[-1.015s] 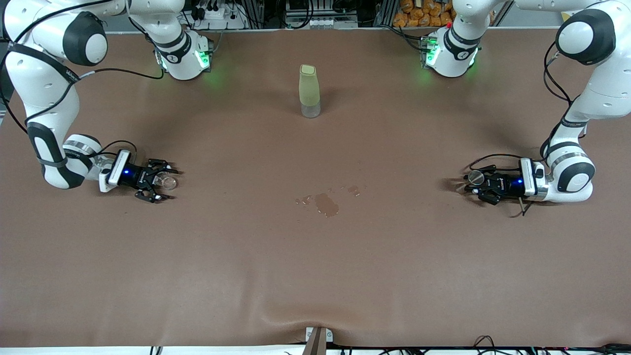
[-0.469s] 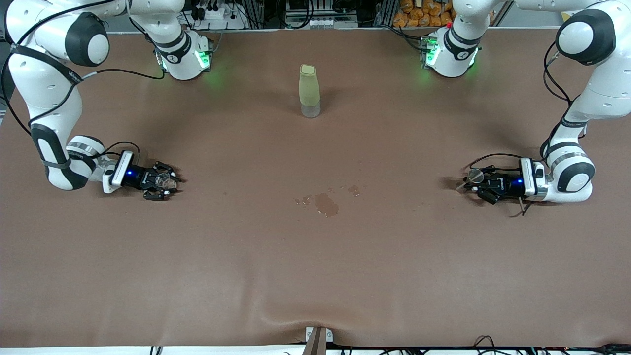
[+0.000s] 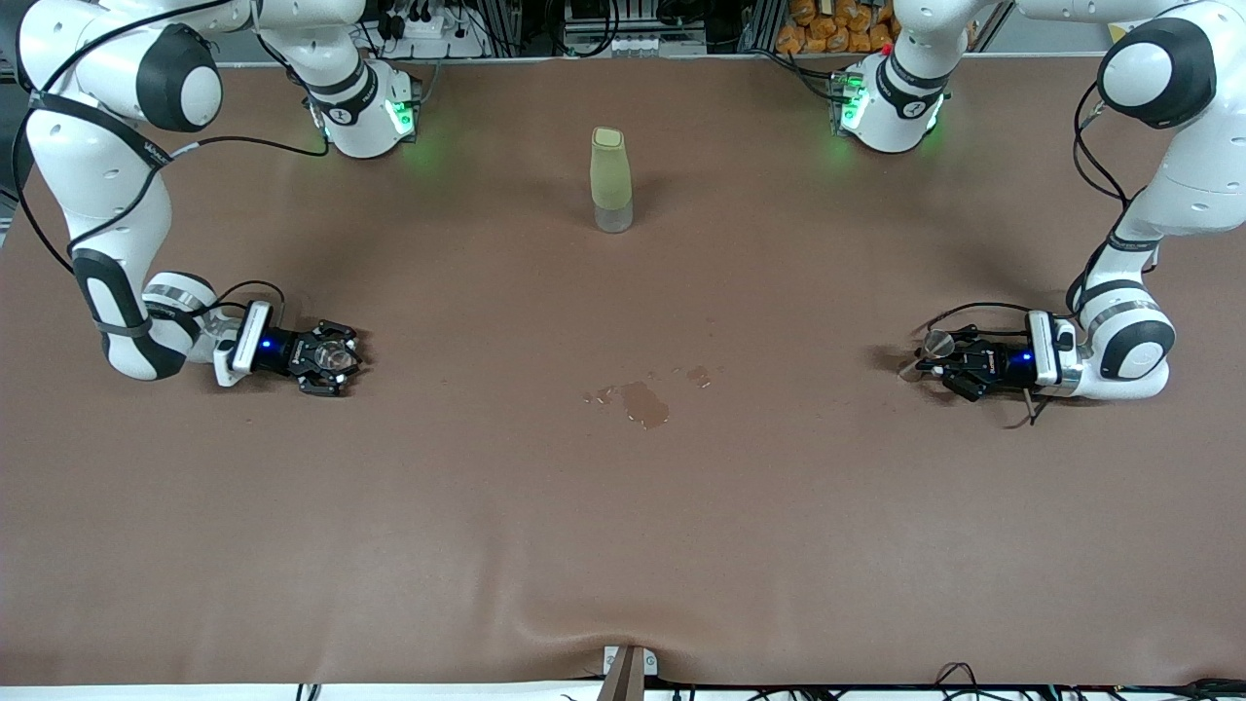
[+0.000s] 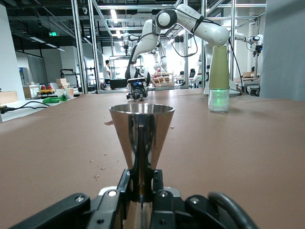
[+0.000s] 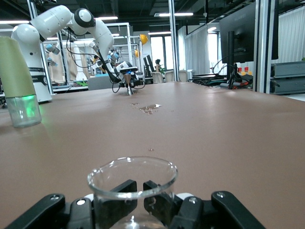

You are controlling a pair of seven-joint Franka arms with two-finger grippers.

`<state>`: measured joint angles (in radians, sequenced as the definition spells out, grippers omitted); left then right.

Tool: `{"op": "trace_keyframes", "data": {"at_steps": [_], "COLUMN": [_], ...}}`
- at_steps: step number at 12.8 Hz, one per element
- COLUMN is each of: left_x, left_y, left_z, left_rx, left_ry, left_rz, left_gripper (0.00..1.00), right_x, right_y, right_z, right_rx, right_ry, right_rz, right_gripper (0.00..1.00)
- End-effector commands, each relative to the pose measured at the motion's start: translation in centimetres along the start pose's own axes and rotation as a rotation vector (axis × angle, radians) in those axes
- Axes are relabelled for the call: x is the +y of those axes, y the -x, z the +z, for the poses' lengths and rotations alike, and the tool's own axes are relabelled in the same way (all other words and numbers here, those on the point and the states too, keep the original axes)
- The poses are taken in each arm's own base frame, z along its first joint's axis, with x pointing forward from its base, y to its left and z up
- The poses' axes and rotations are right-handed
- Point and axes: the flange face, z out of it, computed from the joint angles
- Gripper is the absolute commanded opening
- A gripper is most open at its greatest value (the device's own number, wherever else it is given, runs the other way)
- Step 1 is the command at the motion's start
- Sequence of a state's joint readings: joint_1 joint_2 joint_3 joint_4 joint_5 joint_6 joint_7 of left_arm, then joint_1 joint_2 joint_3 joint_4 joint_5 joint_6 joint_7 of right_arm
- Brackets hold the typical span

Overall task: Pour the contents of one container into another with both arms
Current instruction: 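Lift the glass with the right gripper while the left gripper brings the jigger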

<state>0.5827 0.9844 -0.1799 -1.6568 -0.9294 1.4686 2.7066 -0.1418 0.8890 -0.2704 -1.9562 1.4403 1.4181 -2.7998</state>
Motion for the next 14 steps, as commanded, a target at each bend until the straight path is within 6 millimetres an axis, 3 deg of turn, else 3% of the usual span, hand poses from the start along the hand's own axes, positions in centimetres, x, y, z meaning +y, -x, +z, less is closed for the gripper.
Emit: {"op": "trace_keyframes", "data": {"at_steps": [1,5,8,12,14], "left_x": [-0.7,-1.9,-3.1,-5.9,-7.7], "left_y": [0.4,-0.4,-1.4,-2.9,-4.8], "left_z": [0.7,2.6,5.6,13.3,17.8], "left_rx": [-0.013,-0.017,-0.023,0.012,0.011], "left_ry": [-0.008,0.030,0.093,0.144,0.168], "left_rz": [0.019,0.021,-0.019,-0.047,-0.061], "left_gripper": [0.00,0.00,0.00,0.00,0.00], "right_x": [0.5,3.4,5.0,6.5,6.4], "right_y": [-1.6,-6.3,-11.7,-21.4,-25.8], "right_z": [1.6,3.0,3.9,4.2,4.4], "right_rx": [0.032,0.057,0.063,0.047,0.042], "right_ry": [-0.009,-0.058,-0.083,-0.102,-0.110], "right_rz": [-0.154,-0.098,-0.051,-0.024,-0.011], "right_gripper": [0.00,0.00,0.00,0.00,0.00]}}
